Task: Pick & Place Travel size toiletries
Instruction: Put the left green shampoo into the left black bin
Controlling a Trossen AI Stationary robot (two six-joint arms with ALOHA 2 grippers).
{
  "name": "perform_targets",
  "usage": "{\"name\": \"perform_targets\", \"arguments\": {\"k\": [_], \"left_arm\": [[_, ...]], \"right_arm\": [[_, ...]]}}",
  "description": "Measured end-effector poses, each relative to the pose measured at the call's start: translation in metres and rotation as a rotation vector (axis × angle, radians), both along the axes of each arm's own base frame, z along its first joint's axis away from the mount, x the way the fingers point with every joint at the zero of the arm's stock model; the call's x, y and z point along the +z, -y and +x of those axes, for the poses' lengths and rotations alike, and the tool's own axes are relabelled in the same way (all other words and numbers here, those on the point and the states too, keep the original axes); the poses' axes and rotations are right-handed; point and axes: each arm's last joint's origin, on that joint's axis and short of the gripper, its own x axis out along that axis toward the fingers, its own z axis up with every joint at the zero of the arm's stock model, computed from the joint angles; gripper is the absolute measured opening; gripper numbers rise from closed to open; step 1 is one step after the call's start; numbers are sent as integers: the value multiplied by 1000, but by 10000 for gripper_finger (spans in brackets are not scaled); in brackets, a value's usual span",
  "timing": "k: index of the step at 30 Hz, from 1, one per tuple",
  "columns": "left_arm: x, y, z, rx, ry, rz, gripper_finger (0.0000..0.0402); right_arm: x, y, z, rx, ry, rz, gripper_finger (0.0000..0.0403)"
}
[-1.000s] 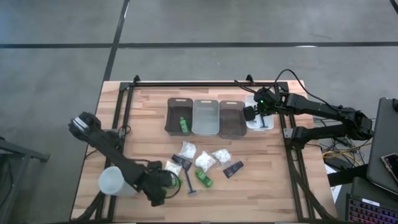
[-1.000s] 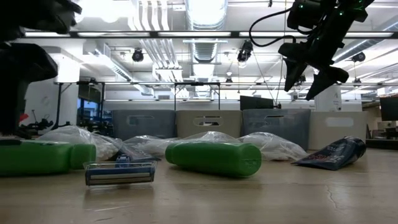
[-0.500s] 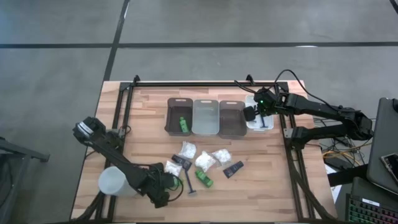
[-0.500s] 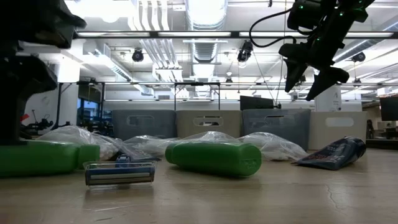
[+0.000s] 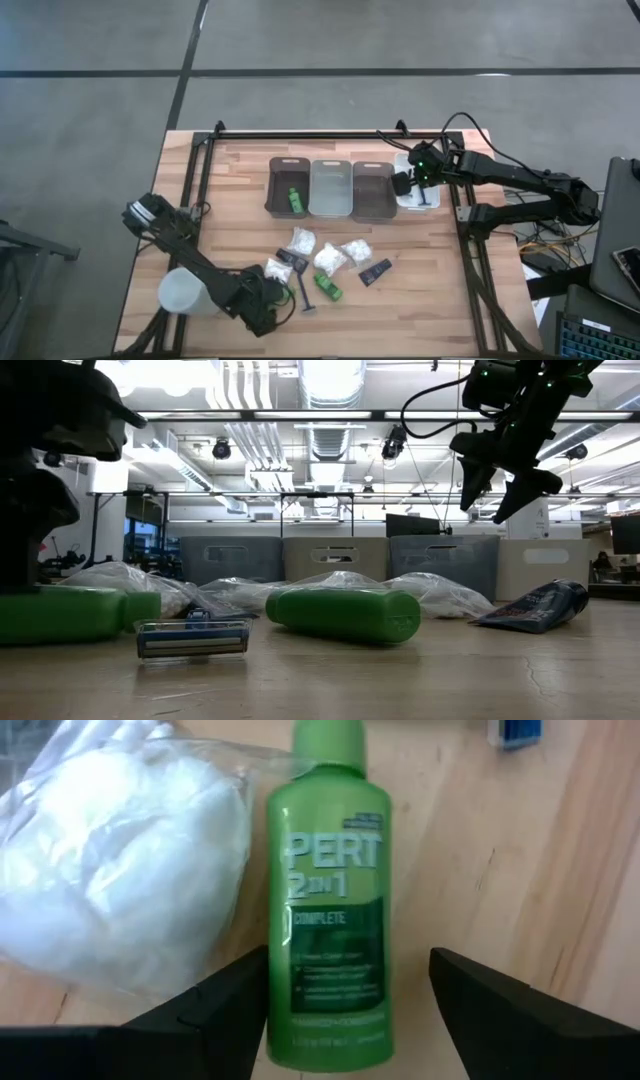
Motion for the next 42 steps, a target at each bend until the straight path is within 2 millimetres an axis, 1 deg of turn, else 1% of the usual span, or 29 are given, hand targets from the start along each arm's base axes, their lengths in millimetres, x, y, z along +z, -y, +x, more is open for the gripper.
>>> {"name": "perform_targets", "arguments": {"k": [3,5,8,11,14,17,20,23,25,28,30,31,34,37,39,42], "left_arm": [[-3,0,1,27,6,10,264],[-5,0,1,31,0,17,247],[-5,-1,0,31,-12,14,209],[0,-1,-1,-4,-31,-13,165],[13,1,-2,-56,-56,-103,135],[36,1,-7,-72,-45,-196,134],[60,-9,-14,11,-2,-235,135],[93,-30,-21,167,155,-227,138],[110,-53,-29,327,262,-174,138],[128,-91,-43,638,432,-105,140],[137,-117,-54,854,518,-114,140],[140,-129,-57,928,540,-123,140],[139,-157,-60,1007,558,-92,140],[133,-186,-54,1046,525,-65,139],[126,-207,-42,1042,511,-59,139],[115,-235,-21,984,528,-114,138]], "right_arm": [[0,0,0,1,-9,-15,364],[0,1,0,-2,-12,-21,364],[0,1,0,10,-18,-28,364],[0,1,0,35,-29,-39,364],[0,1,0,45,-34,-45,364],[0,1,0,49,-36,-49,364],[0,1,-1,51,-48,-69,364],[0,2,-1,48,-48,-74,364],[1,2,0,48,-42,-76,364],[2,2,1,41,-22,-81,364],[2,3,2,26,-11,-77,364],[2,3,2,22,-5,-77,364],[2,3,3,19,4,-79,364],[3,3,3,19,5,-79,364],[3,3,3,18,6,-78,364],[3,3,3,16,9,-79,364]]}}
